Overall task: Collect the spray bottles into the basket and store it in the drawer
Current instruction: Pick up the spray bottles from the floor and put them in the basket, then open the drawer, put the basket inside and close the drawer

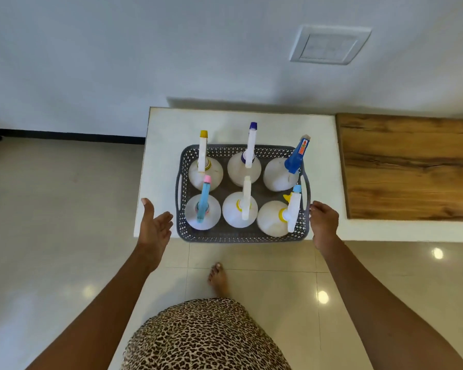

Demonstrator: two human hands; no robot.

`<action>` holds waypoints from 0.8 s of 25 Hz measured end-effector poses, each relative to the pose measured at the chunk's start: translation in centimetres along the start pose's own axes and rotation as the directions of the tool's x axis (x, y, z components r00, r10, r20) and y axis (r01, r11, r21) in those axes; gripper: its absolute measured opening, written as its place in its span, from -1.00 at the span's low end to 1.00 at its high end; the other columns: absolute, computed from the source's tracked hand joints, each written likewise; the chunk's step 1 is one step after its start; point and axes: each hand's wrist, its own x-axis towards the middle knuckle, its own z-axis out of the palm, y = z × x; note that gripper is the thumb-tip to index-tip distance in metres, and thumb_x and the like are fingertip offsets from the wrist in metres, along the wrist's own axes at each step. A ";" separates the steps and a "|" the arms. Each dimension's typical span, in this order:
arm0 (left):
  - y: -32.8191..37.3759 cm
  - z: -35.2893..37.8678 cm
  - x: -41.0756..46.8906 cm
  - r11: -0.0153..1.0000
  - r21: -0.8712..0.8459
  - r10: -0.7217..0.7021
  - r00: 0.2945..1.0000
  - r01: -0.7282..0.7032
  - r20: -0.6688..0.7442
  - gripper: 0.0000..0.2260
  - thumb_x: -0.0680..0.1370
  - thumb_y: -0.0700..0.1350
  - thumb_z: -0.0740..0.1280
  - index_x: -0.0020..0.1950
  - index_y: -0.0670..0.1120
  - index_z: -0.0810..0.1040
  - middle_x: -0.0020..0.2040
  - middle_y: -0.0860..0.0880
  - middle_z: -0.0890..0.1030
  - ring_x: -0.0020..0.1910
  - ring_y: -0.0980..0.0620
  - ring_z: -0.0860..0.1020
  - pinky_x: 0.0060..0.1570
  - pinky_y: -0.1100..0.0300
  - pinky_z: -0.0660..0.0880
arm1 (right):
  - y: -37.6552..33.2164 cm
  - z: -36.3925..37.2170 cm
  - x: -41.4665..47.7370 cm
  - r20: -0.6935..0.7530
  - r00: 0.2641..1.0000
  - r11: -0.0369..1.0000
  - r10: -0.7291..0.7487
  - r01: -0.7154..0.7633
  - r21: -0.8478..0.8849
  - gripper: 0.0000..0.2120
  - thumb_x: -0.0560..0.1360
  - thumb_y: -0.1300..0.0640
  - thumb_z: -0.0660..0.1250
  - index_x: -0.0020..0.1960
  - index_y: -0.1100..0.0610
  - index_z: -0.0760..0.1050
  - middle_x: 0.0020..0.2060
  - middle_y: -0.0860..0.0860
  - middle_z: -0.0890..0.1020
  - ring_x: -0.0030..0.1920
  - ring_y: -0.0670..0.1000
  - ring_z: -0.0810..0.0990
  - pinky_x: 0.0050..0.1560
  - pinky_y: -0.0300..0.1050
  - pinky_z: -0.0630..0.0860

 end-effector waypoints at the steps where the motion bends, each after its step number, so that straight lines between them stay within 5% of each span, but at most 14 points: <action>1: -1.3 -0.6 -0.9 1.000 -0.021 0.004 1.000 -0.004 -0.008 -0.24 0.49 0.35 -0.11 0.43 -0.22 0.21 0.48 -0.15 0.26 0.46 -0.11 0.21 0.48 0.00 0.06 | 1.3 -0.3 -0.9 -0.021 1.000 1.000 0.002 -0.002 -0.001 -0.71 0.49 0.30 0.18 0.17 0.25 0.52 0.04 0.12 0.59 0.06 0.09 0.52 0.15 -0.08 0.43; 4: -5.9 -2.1 -3.5 0.995 -0.102 -0.003 0.999 -0.001 -0.037 -0.23 0.49 0.35 -0.11 0.41 -0.25 0.24 0.45 -0.18 0.30 0.44 -0.13 0.23 0.48 0.00 0.07 | 5.1 -1.8 -2.7 0.012 0.998 0.997 0.068 -0.068 0.024 -0.78 0.48 0.31 0.20 0.05 0.25 0.56 -0.12 0.10 0.61 -0.14 0.03 0.53 0.06 -0.05 0.48; 7: -11.0 -2.7 -5.3 0.985 -0.171 -0.044 0.998 0.035 -0.047 -0.21 0.49 0.35 -0.13 0.39 -0.27 0.25 0.43 -0.21 0.32 0.44 -0.15 0.24 0.47 0.00 0.06 | 8.4 -3.1 -4.9 0.251 0.932 0.921 0.260 -0.318 0.224 -0.86 0.37 0.42 0.24 -0.16 0.22 0.47 -0.24 0.10 0.49 -0.34 -0.06 0.52 -0.19 -0.24 0.49; 11: -16.2 -2.7 -4.4 0.956 -0.279 -0.098 0.995 0.090 -0.017 -0.18 0.48 0.37 -0.13 0.39 -0.29 0.25 0.43 -0.21 0.32 0.44 -0.16 0.23 0.48 -0.01 0.04 | 13.8 -2.0 -7.7 0.330 0.855 0.802 0.400 -0.501 0.326 -0.76 0.56 0.18 0.19 0.13 0.32 0.45 0.01 0.20 0.56 -0.22 0.05 0.54 -0.23 -0.16 0.47; 16: -21.3 -1.3 2.7 0.917 -0.373 -0.135 0.990 0.144 0.049 -0.19 0.47 0.38 -0.11 0.41 -0.25 0.23 0.44 -0.19 0.31 0.44 -0.17 0.24 0.48 -0.03 0.06 | 19.9 2.9 -6.3 0.471 0.757 0.625 0.453 -0.646 0.438 -0.48 0.58 -0.07 0.10 0.30 0.35 0.31 0.18 0.27 0.50 0.09 0.19 0.51 0.20 0.02 0.42; 20: -25.5 -0.1 12.2 0.891 -0.426 -0.123 0.986 0.160 0.113 -0.19 0.46 0.40 -0.09 0.41 -0.23 0.24 0.44 -0.20 0.30 0.43 -0.18 0.24 0.47 -0.05 0.09 | 24.3 8.3 -1.1 0.542 0.737 0.487 0.404 -0.675 0.554 -0.33 0.55 -0.20 0.05 0.36 0.36 0.24 0.25 0.30 0.43 0.23 0.23 0.44 0.33 0.07 0.33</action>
